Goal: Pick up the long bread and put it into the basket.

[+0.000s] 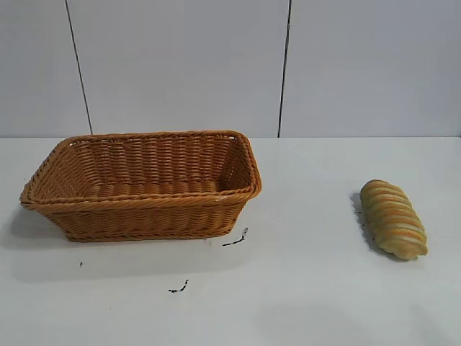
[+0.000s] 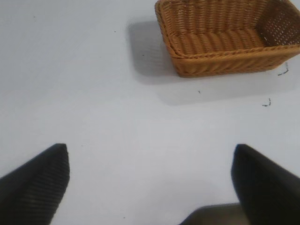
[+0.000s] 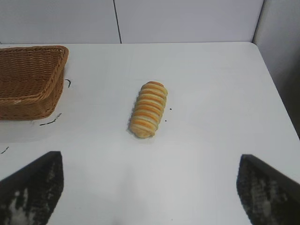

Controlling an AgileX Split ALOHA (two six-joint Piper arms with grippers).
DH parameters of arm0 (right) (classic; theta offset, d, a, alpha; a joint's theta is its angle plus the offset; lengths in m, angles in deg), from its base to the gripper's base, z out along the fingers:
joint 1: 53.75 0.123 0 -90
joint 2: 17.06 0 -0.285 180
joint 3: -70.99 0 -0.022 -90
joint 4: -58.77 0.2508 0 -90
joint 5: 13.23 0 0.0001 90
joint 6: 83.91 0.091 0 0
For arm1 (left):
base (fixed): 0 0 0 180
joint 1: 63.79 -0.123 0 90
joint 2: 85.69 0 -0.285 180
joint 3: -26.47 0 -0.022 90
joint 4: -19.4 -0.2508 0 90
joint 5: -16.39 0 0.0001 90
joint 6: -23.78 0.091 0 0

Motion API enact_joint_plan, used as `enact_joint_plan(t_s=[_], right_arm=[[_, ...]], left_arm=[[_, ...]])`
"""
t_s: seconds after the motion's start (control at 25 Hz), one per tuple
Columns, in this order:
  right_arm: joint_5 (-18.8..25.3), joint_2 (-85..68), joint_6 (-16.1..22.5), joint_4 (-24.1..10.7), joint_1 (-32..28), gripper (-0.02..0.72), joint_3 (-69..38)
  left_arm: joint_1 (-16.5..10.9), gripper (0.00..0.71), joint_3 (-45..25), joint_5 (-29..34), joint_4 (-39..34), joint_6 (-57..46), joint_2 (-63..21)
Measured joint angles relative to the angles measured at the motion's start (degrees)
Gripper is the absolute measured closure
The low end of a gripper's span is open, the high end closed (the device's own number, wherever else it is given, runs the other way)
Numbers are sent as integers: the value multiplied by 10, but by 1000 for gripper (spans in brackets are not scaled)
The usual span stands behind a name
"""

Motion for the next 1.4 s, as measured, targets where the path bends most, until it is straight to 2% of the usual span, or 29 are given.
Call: enact_joint_plan(t_s=[0.4, 0.88, 1.04, 1.4], right_arm=[[2, 37, -1, 3, 0, 14, 13], [-24, 521, -1, -6, 0, 14, 215], [-50, 677, -8, -6, 0, 14, 282], [-65, 934, -20, 4, 3, 14, 411]], left_arm=[[0, 18, 0, 0, 0, 0, 0], [0, 18, 0, 0, 0, 0, 0], [0, 18, 0, 0, 0, 0, 0], [0, 18, 0, 0, 0, 0, 0]])
